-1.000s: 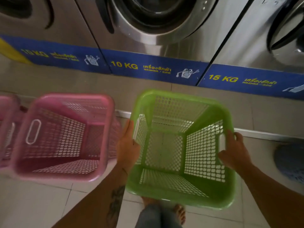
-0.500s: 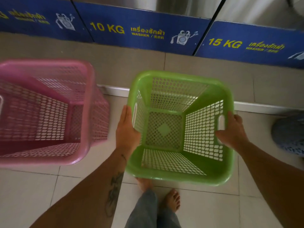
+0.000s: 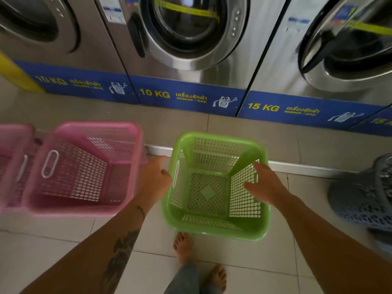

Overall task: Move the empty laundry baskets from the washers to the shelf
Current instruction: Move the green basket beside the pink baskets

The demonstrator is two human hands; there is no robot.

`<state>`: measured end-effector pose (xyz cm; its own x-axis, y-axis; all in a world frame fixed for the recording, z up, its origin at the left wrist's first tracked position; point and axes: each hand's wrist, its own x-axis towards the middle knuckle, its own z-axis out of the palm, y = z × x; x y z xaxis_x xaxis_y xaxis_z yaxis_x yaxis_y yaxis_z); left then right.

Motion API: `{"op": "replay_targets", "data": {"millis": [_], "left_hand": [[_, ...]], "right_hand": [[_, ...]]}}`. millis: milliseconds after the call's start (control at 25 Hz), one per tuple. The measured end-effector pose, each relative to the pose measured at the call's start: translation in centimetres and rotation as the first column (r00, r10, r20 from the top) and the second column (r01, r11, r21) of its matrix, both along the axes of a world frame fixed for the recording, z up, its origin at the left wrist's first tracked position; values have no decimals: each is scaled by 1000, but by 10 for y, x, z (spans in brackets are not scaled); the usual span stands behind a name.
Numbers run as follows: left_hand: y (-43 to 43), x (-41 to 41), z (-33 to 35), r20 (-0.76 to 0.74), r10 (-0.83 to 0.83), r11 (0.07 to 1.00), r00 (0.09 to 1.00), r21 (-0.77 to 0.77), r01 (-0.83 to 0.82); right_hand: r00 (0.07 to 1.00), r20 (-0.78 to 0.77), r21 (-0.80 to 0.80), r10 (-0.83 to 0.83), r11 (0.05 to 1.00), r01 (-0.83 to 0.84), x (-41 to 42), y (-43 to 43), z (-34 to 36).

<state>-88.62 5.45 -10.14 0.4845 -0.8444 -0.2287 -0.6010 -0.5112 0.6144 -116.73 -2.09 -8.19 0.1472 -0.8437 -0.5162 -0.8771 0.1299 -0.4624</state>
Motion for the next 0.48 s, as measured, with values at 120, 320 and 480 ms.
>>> {"op": "replay_targets", "data": {"millis": [120,320,480], "left_hand": [[22,4,66,25,-21,999,999,-49,22],[69,10,142,42,6,994,999,-107,-1],[107,26,181,34,45,985,998,-169,-39]], "right_hand": [[997,18,-68,79,995,-77,6,22,66],[984,-4,-159,179,971,-178,13,46,138],[969,-16,-192,247,950,-246,36,59,172]]}}
